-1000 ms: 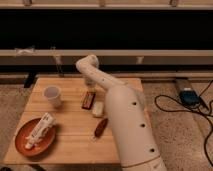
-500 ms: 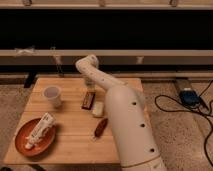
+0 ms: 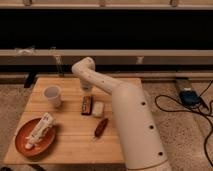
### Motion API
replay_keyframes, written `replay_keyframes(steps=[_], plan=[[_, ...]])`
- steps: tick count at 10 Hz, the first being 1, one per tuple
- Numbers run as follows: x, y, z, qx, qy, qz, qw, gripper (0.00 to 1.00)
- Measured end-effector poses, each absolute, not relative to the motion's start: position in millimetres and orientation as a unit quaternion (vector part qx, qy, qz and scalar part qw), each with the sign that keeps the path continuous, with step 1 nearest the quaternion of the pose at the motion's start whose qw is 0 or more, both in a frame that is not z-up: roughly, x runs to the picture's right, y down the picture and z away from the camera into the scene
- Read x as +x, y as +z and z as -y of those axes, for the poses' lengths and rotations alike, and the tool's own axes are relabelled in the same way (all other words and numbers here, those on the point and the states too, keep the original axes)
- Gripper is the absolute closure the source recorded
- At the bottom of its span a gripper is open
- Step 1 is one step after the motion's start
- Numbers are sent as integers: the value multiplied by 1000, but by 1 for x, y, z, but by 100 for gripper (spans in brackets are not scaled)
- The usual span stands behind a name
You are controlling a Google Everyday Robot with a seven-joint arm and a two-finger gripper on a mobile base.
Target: Push the eraser across the table
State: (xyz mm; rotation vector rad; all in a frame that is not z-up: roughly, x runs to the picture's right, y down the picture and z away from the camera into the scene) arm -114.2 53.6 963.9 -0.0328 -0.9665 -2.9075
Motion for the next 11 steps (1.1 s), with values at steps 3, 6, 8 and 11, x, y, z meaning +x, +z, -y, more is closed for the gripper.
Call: replay_keyframes(steps=[3, 6, 8, 11], plan=[[-124, 935, -74, -1, -947, 318, 34, 100], [-119, 927, -83, 1, -946, 324, 31, 100], [-118, 924, -88, 3, -944, 328, 28, 100], [-120, 921, -96, 5, -942, 336, 19, 100]])
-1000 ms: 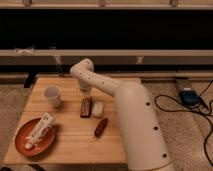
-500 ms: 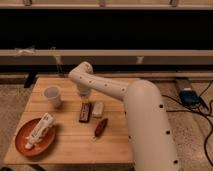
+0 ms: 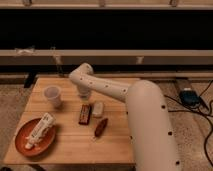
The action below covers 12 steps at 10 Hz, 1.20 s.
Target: Push the eraser across the table
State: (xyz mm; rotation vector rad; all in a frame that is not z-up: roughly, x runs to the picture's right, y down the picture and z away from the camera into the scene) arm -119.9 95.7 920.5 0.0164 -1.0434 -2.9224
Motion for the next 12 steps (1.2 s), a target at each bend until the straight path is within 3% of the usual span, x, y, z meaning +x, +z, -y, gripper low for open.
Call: replay_keyframes(steps=[12], plan=[[-124, 884, -140, 20, -921, 389, -5, 100]])
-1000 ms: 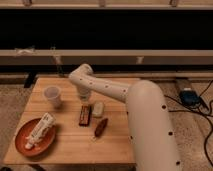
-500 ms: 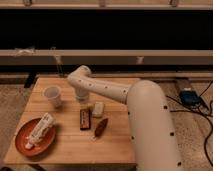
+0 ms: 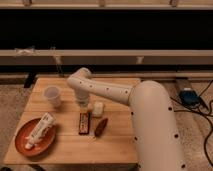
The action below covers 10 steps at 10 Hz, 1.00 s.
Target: Push the eraser across the table
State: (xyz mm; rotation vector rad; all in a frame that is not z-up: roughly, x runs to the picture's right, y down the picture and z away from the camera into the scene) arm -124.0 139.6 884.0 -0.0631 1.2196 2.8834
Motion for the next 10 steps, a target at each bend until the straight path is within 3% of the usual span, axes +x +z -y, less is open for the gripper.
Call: replay_keyframes(steps=[10], plan=[[-119, 855, -187, -28, 904, -428, 4, 100]])
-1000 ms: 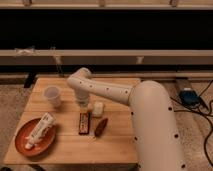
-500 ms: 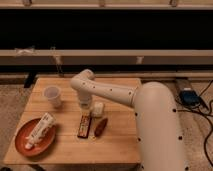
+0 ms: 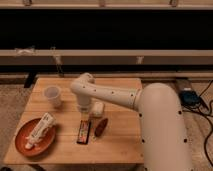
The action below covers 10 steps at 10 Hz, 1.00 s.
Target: Push the eraser across the table
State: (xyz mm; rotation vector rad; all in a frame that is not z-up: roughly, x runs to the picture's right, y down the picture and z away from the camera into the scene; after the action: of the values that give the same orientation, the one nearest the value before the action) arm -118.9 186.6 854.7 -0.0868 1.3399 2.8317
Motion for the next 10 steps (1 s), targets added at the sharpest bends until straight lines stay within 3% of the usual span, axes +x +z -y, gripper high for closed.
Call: replay_keyframes(steps=[10], plan=[[-115, 801, -238, -36, 899, -436, 0, 100]])
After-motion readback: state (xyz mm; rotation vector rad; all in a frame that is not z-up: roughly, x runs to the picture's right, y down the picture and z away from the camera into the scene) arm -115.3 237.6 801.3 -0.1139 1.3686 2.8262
